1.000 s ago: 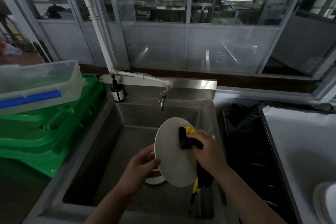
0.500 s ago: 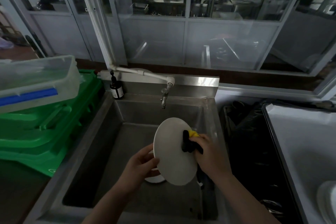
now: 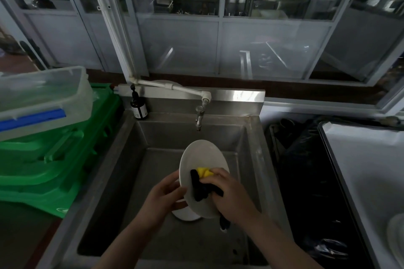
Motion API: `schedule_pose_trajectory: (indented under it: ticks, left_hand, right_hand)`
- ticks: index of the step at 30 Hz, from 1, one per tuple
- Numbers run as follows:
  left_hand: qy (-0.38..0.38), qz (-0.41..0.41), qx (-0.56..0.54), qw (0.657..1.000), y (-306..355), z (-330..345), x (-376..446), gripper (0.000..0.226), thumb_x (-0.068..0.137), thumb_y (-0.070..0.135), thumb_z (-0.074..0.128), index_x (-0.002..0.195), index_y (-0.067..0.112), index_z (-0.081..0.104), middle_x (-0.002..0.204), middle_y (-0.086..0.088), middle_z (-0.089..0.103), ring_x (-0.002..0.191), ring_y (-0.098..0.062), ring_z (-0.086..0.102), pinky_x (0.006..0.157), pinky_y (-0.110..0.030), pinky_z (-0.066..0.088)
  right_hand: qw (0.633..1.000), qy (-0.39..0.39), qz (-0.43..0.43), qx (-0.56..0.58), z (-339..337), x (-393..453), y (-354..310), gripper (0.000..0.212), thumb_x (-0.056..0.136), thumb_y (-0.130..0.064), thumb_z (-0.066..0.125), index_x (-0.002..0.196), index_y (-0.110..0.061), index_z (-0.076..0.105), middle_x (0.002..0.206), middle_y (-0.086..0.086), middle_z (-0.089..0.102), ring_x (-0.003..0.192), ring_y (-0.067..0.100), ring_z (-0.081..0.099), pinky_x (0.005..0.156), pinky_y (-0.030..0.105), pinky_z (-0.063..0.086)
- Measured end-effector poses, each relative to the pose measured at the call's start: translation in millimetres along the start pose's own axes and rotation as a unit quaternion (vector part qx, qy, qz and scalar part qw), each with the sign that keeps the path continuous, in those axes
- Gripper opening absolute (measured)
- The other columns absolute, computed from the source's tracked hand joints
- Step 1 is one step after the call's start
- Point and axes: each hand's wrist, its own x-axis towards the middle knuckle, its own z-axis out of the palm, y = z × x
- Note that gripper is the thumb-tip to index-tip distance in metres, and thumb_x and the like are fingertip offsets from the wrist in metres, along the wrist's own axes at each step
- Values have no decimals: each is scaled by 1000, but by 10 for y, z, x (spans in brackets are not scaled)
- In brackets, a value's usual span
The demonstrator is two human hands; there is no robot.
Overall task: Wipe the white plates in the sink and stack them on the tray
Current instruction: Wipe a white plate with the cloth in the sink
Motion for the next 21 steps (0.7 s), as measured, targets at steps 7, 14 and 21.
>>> schedule_pose_trajectory:
  ticks: [7,14,21]
  left_hand:
    - [7,-6,-12,1000,2,-131,88,53,81,21,69,133,23,58,116,-8,74,104,-26,71,85,-38,59]
    - [-1,-10,-14,1000,-12,-186,105,54,80,20,78,131,21,60,116,-11,73,105,-28,71,81,-36,59]
    - [10,-2,-1,1000,67,-149,93,46,81,13,76,125,21,63,110,-9,75,101,-28,72,83,-41,60]
  right_hand:
    - [996,-50,-27,76,113,37,-164,40,79,-13,62,112,-34,70,130,-16,55,122,0,52,104,28,45]
    - [994,-54,12,94,173,18,-148,43,76,-10,61,110,-36,70,130,-19,53,122,-1,51,106,30,44]
    - [999,-38,18,25,51,11,-62,42,83,-4,60,111,-32,71,131,-26,48,120,-13,45,101,9,37]
